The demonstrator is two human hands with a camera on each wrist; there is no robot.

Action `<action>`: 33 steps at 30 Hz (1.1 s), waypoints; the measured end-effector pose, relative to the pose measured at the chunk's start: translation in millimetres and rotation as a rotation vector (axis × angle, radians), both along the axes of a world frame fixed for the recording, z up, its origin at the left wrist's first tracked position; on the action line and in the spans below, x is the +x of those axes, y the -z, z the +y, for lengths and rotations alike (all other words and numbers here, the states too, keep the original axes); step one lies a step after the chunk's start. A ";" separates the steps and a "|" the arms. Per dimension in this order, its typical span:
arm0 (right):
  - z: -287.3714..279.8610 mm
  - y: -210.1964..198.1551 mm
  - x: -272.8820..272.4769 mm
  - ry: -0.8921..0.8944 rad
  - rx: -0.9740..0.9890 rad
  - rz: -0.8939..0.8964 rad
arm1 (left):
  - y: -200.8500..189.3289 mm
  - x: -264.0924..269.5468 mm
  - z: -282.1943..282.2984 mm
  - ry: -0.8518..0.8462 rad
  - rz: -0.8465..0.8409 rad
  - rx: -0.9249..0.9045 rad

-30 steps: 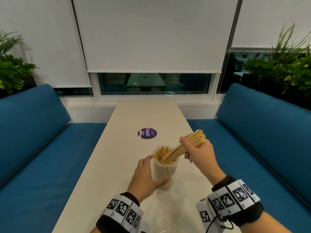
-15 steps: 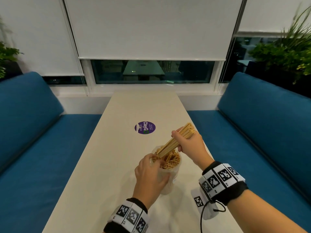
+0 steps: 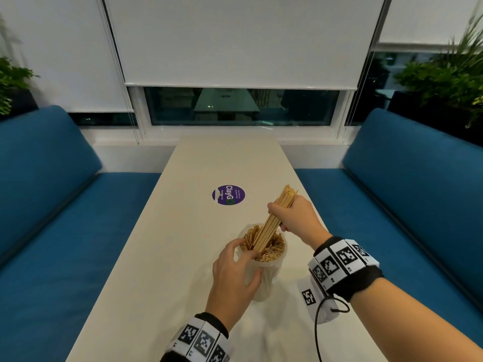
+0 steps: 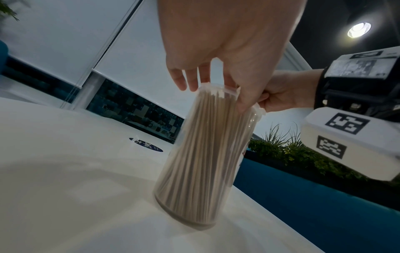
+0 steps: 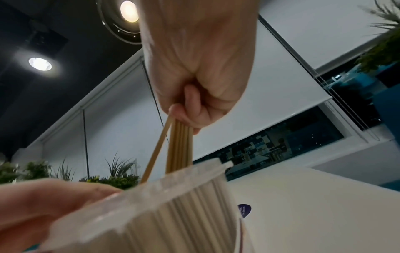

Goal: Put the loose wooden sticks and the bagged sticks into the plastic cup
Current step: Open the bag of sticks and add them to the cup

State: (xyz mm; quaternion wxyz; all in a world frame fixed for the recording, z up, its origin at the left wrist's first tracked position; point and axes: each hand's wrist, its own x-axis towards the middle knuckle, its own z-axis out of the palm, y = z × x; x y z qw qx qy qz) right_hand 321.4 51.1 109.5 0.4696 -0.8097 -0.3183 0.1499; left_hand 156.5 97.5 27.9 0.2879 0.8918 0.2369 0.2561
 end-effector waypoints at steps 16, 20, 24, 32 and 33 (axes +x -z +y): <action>10.7 36.2 -46.7 -0.146 -0.095 -0.427 | -3.2 -2.8 4.2 0.019 -0.003 -0.144; 0.2 41.3 -37.3 -0.097 -0.004 -0.377 | -6.1 -1.7 11.4 0.051 -0.039 -0.184; -5.4 36.0 -37.6 -0.198 0.190 -0.537 | -18.9 4.3 15.2 0.156 -0.072 -0.142; 1.7 49.7 -35.6 -0.406 -0.104 -0.655 | -44.0 18.1 31.6 0.237 -0.003 -0.090; 2.0 55.3 -35.0 -0.409 -0.103 -0.656 | -45.4 21.6 32.2 0.224 -0.016 -0.087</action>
